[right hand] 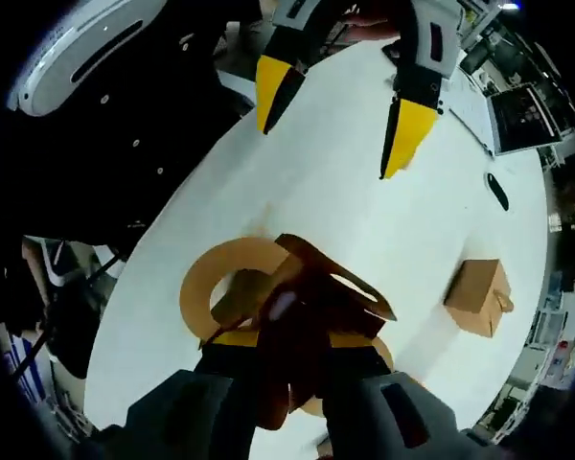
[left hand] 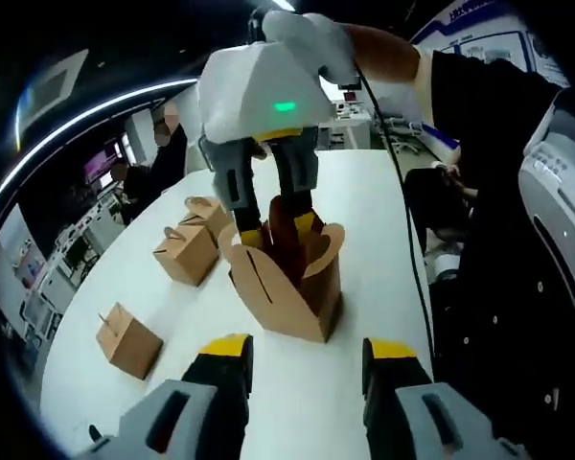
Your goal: Pick up one paper box from the group, open the paper box, and remove the item inside
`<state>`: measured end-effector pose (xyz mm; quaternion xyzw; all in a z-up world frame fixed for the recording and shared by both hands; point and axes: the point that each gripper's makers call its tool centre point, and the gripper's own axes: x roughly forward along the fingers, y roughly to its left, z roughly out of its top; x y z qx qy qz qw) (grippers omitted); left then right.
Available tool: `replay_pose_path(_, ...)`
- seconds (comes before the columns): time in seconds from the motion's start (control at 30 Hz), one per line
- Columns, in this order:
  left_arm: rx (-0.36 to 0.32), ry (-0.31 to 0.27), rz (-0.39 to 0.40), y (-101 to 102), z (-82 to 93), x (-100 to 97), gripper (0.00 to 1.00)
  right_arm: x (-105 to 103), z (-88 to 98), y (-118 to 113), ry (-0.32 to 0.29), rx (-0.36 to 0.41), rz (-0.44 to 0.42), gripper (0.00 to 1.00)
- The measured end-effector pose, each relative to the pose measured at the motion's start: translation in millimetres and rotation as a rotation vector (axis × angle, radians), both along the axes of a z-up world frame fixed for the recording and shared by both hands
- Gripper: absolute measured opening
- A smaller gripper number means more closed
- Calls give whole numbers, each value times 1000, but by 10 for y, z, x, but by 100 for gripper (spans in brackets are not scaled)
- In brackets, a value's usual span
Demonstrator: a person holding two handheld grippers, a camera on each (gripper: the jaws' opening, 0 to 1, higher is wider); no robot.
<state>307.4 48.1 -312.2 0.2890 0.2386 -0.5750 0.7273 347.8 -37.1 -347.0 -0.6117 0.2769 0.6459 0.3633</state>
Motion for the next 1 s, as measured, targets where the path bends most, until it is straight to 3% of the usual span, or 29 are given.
replay_pose_path(0.2,-4,7,-11,-15,-80,-11,46,-8,-244,-1,17,-15,34,29)
replay_pose_path(0.43,-12,23,-11,-23,-161,-8,46,-27,-447,-14,48,-21,-22,39)
replay_pose_path(0.57,-19,29,-7,-35,-176,-2,46,-48,-518,-32,45,-29,-5,44)
replay_pose_path(1.0,-35,40,-7,-59,-194,-76,46,-26,-685,-8,3,-50,-39,44)
